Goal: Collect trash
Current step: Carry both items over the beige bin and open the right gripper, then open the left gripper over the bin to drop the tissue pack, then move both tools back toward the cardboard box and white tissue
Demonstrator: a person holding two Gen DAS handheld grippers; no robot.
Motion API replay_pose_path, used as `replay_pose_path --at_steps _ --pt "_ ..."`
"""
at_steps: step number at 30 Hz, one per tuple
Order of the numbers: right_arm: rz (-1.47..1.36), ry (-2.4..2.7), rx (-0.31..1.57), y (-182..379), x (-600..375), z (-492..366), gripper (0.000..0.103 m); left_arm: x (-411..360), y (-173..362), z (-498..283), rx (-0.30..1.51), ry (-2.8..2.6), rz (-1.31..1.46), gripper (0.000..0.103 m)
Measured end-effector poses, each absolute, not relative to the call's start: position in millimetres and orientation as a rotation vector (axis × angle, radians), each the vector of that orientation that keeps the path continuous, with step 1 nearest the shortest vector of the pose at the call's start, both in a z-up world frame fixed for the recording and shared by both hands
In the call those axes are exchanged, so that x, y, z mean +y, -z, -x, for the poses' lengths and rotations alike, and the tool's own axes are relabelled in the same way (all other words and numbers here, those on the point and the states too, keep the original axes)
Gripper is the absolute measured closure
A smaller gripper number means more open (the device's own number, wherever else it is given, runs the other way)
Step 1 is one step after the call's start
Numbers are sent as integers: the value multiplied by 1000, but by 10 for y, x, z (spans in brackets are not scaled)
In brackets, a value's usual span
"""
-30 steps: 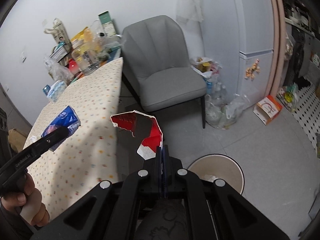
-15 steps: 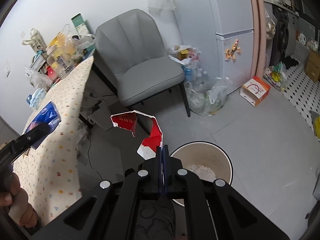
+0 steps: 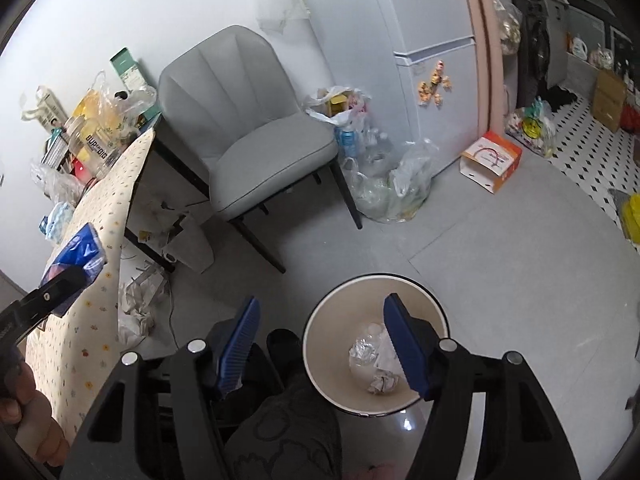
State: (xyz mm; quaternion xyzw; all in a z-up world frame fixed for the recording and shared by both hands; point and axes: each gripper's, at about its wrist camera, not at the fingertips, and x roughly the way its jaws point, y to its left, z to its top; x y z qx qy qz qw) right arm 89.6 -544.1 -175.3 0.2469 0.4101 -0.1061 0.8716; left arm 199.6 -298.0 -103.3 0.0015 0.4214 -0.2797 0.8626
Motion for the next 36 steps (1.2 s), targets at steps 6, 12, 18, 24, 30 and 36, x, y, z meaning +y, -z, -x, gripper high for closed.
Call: replay_pose_path --at_steps 6,12,18,24,30,36 --pt "-528 297 815 1634 -5652 -630 26 -3384 1063 -1936 894 647 -43 70" --pt "-533 338 789 1516 -5869 -383 23 -3811 1147 -1890 918 711 -81 68" --pt "-536 394 786 1487 -6103 -205 22 -4170 1207 -1848 938 740 -106 50" --pt "-536 408 766 1447 -6169 -151 22 -4233 1072 -1812 892 782 -71 5" --pt "-521 387 789 1473 -6057 -265 21 -3891 1010 -1914 909 705 19 6" --pt "-446 313 783 1340 -5700 -460 18 -3441 889 -1905 861 635 86 6"
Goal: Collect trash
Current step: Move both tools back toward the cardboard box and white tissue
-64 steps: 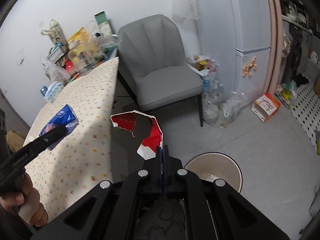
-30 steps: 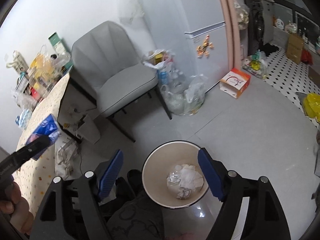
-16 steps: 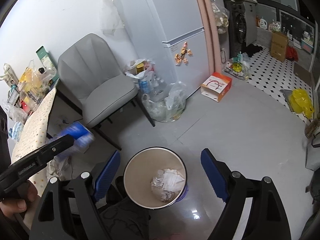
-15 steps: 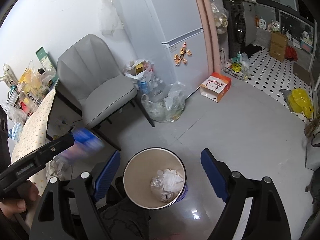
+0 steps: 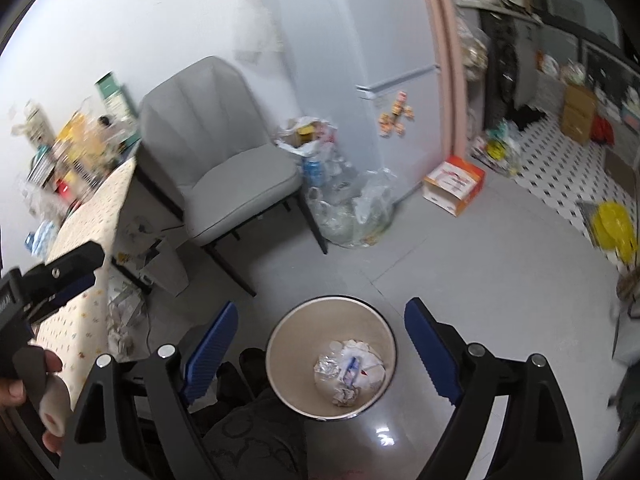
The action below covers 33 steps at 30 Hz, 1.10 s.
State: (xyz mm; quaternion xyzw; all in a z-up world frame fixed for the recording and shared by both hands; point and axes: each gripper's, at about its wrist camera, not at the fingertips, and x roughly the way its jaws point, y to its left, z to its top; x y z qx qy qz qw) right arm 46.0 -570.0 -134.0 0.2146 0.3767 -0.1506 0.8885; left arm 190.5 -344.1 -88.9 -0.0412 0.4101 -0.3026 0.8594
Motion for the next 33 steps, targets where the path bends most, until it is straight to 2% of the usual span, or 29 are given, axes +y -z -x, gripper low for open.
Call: replay_pose_path --at_steps 9,17,19,33 --pt "-358 216 785 1098 -5070 -756 17 -2751 637 -1888 774 540 153 6" --pt "-261 123 763 792 -4395 -970 10 -2084 494 -1893 721 471 192 6" --pt "-236 106 757 729 -4233 -1008 7 -1918 479 -1864 703 447 190 6" --pt "-153 -6 775 622 -3176 -1332 8 -684 569 -1642 678 295 225 6"
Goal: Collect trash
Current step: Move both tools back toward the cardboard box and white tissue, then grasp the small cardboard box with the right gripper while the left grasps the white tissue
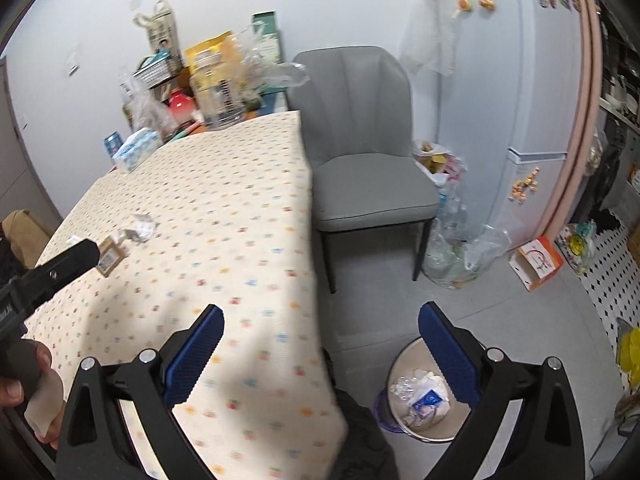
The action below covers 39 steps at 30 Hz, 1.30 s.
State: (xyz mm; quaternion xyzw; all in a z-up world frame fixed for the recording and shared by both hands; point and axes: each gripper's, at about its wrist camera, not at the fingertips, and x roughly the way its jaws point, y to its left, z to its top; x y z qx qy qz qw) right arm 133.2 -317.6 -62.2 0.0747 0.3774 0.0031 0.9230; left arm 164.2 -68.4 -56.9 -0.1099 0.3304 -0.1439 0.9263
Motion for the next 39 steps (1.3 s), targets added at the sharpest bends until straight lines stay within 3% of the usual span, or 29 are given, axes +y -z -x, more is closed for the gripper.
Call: replay_pose_path --at_steps 22,39 --pt "-37 -228 773 452 -1848 -1684 8 960 580 -1207 604 34 365 6" --pt "-50 -399 874 661 -981 -2138 24 1477 804 -1270 651 -64 417 6"
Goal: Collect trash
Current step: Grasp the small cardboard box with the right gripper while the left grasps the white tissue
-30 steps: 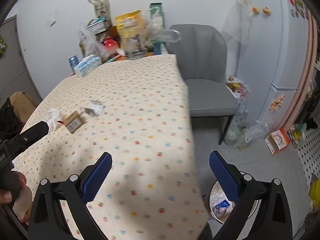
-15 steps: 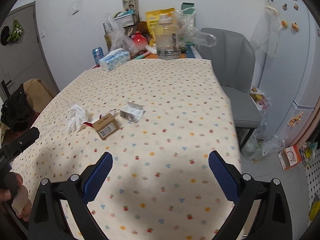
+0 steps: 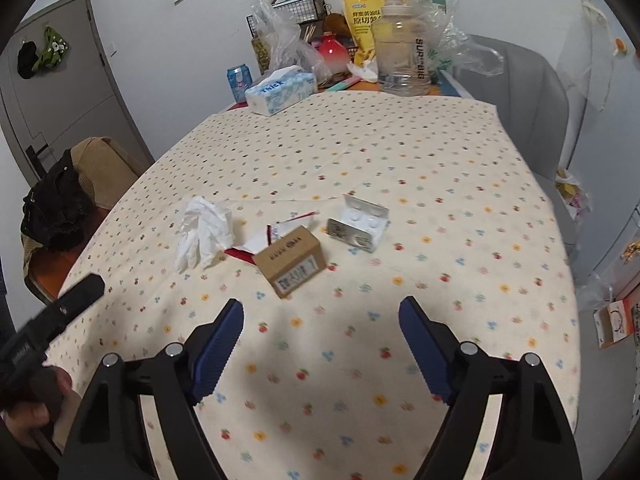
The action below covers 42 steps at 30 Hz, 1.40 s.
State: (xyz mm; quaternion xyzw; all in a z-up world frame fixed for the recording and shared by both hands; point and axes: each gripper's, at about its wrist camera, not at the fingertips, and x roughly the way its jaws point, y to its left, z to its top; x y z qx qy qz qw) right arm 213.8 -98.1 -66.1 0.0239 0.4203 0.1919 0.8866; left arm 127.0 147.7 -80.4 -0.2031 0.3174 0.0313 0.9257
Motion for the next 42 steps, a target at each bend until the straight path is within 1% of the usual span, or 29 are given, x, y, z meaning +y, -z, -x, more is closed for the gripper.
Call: replay_pose_path --at_steps 8,15,16,18,28,33,42 --pt "-85 -408 899 699 -660 -2494 24 1597 880 -1406 660 -127 444 6" --pt "-122 -350 922 798 -521 -2739 24 1651 831 -1533 651 -144 461 6" --pt "-123 -346 931 824 -524 -2758 27 1642 815 -1558 649 -145 459 6" --pt "-123 -346 958 901 -539 -2783 51 1631 797 -1604 647 -146 459 6" --pt "-182 -412 957 874 -803 -2572 52 1486 935 -1863 692 -128 481 6" --pt "-224 -402 923 761 -1032 -2434 52 1389 999 -2032 717 -117 476 6" --pt "-270 -343 925 769 -1393 -2311 52 1287 1094 -2317 738 -92 504 6"
